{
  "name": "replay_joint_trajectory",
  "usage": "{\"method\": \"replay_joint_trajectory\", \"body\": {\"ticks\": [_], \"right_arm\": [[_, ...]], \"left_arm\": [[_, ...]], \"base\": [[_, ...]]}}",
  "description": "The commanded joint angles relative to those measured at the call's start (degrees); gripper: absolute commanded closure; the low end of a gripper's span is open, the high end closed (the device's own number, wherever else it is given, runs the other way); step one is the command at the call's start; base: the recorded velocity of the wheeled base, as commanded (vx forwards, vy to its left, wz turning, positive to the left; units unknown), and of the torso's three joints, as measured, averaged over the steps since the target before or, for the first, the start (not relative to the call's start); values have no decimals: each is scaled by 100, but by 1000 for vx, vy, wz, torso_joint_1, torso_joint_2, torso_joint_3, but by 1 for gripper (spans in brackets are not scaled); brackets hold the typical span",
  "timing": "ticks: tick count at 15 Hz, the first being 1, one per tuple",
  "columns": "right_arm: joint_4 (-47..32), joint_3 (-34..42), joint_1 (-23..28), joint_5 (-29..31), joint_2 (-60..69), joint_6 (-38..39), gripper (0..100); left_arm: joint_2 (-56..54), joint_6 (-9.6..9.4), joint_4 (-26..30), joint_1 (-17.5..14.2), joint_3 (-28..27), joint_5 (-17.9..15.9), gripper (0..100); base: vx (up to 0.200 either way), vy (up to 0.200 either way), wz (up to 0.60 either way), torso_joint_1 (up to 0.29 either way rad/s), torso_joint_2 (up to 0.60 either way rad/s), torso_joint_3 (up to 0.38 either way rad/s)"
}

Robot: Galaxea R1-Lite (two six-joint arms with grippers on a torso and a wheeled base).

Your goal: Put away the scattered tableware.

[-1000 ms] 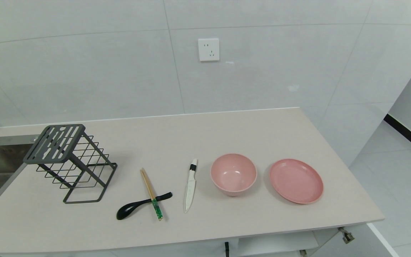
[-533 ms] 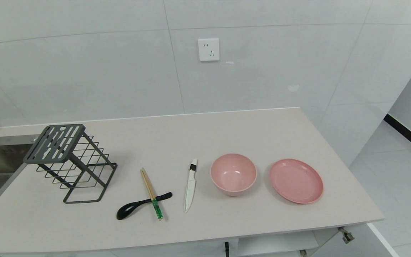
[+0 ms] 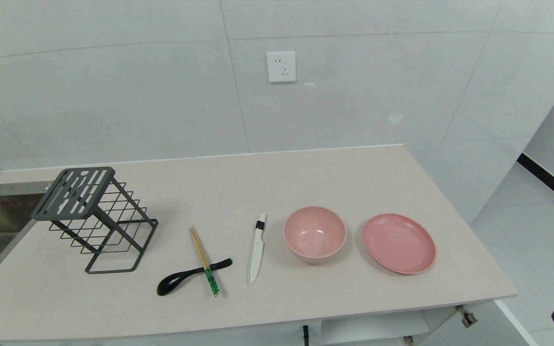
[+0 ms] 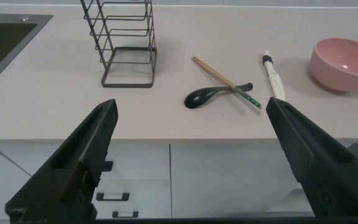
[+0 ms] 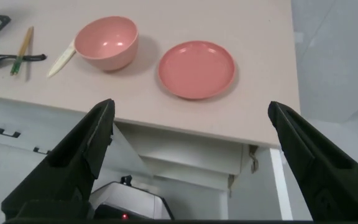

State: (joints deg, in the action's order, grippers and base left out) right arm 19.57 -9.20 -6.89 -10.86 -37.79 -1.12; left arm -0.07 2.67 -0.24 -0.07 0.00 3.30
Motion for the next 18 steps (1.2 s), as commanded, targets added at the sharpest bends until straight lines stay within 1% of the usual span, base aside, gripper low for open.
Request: {"method": "replay_joint_trajectory", "body": {"ticks": [1,2,3,7,11,12,14,16,18], "right_arm": [[1005,68,-23,-92,-1565,-11,0],[1735,217,3,-215,-2233,-20,0],[2148,288,21,-267,-2584,-20,0],[2921,279,21,-452,-3630,-143,0],[3712,288,21,-469,-4430,-195,0],[4002,270,21,-478,-4808,-275,0],[4038,226,21,-478,-5072,-345,0],[4055,-2,82,-478,-5405,-345,0],[4055,-73,126,-478,-5458,-354,0]], "left_arm": [[7,5,-2,-1,0,4,0],[7,5,-2,-1,0,4,0],[7,5,-2,-1,0,4,0],[7,5,-2,-1,0,4,0],[7,5,-2,-1,0,4,0],[7,5,-2,-1,0,4,0],[7,5,-2,-1,0,4,0],[7,5,-2,-1,0,4,0],[7,14,-2,-1,0,4,0]], "base": [[0,0,0,0,0,0],[0,0,0,0,0,0],[0,0,0,0,0,0],[0,0,0,0,0,0],[0,0,0,0,0,0],[0,0,0,0,0,0],[0,0,0,0,0,0],[0,0,0,0,0,0],[0,0,0,0,0,0]]}}
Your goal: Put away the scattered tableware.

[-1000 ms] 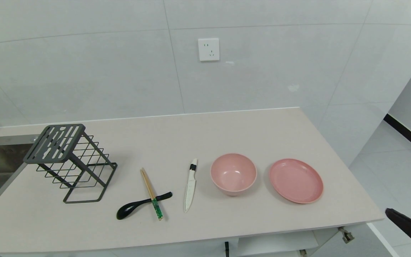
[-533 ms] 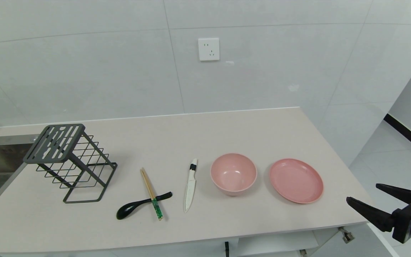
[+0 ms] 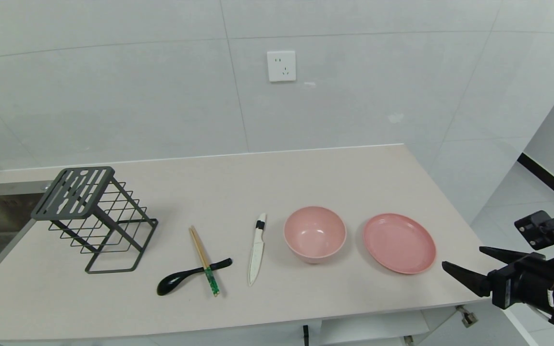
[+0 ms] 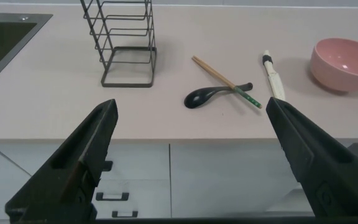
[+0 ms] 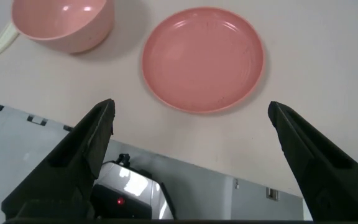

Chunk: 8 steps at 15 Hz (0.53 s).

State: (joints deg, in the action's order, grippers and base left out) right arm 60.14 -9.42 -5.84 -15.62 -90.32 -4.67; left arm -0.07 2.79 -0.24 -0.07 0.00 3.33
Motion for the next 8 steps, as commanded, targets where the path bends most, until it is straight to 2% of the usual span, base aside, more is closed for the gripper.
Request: {"method": "replay_joint_trajectory", "body": {"ticks": [1,3,8], "right_arm": [[60,-376,30,-12,-522,10,0],[332,-605,30,-275,-785,-8,0],[350,-815,206,-407,-1515,-183,0]], "left_arm": [[7,2,-2,-1,0,1,0],[7,11,-2,-1,0,1,0],[7,11,-2,-1,0,1,0]], "base": [[0,0,0,0,0,0],[0,0,0,0,0,0],[0,0,0,0,0,0]]}}
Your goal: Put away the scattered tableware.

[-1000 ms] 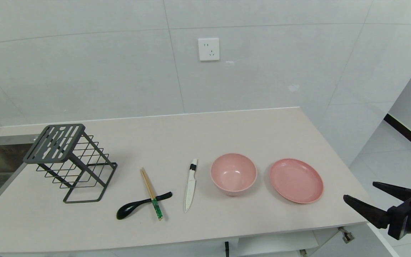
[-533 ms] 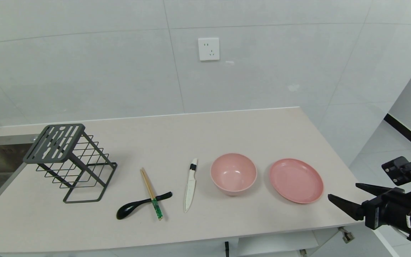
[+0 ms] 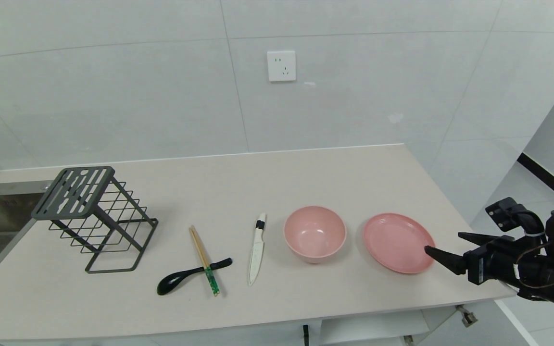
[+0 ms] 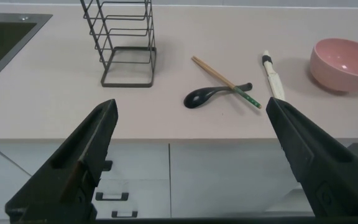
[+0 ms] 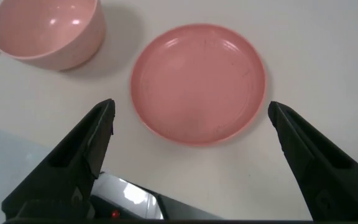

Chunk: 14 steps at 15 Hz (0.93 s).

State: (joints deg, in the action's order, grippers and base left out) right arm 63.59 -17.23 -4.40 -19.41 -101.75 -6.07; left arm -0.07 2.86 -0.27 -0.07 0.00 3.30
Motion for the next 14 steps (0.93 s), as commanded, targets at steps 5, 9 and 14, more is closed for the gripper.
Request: {"method": "replay_joint_trajectory", "body": {"ticks": [5,9,14], "right_arm": [[31,-580,387,-177,-1110,-78,0],[119,-826,423,-213,-1417,-114,0],[128,-1389,423,-248,-1980,-105,0]], "left_arm": [[7,4,0,-1,0,4,0],[7,12,0,-1,0,4,0],[7,21,0,-1,0,4,0]], "base": [[0,0,0,0,0,0],[0,0,0,0,0,0],[0,0,0,0,0,0]]}}
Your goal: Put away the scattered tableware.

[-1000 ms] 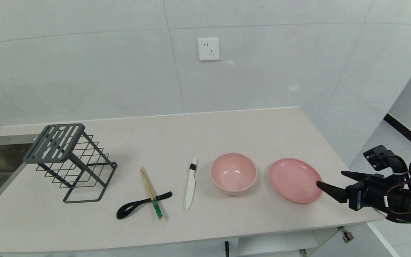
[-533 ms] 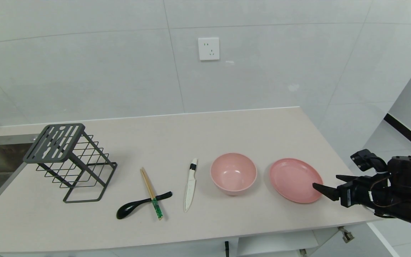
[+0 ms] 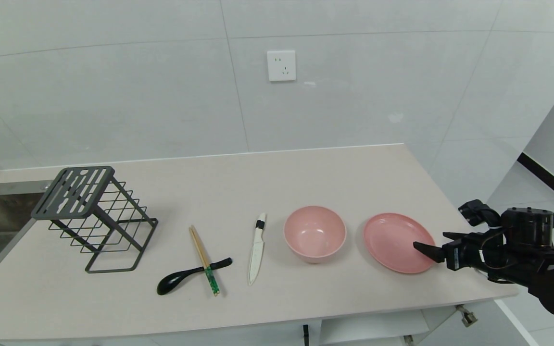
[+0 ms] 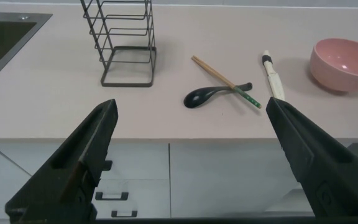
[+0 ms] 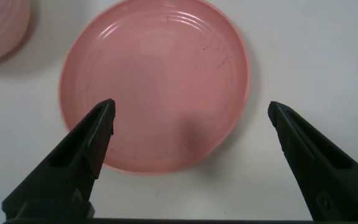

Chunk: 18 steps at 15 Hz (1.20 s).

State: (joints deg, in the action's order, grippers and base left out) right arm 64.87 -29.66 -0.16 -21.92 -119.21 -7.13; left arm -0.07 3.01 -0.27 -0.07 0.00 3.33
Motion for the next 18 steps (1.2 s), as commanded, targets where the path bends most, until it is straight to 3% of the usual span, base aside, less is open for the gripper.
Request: {"method": "replay_joint_trajectory", "body": {"ticks": [1,8,18], "right_arm": [[0,-339,7,3,-384,1,0],[44,-972,42,3,-1016,28,0],[70,-945,-204,-84,-1095,-8,0]], "left_arm": [[7,7,-8,-1,0,1,0],[7,7,-8,-1,0,1,0],[7,7,-8,-1,0,1,0]], "base": [[0,0,0,0,0,0],[0,0,0,0,0,0],[0,0,0,0,0,0]]}}
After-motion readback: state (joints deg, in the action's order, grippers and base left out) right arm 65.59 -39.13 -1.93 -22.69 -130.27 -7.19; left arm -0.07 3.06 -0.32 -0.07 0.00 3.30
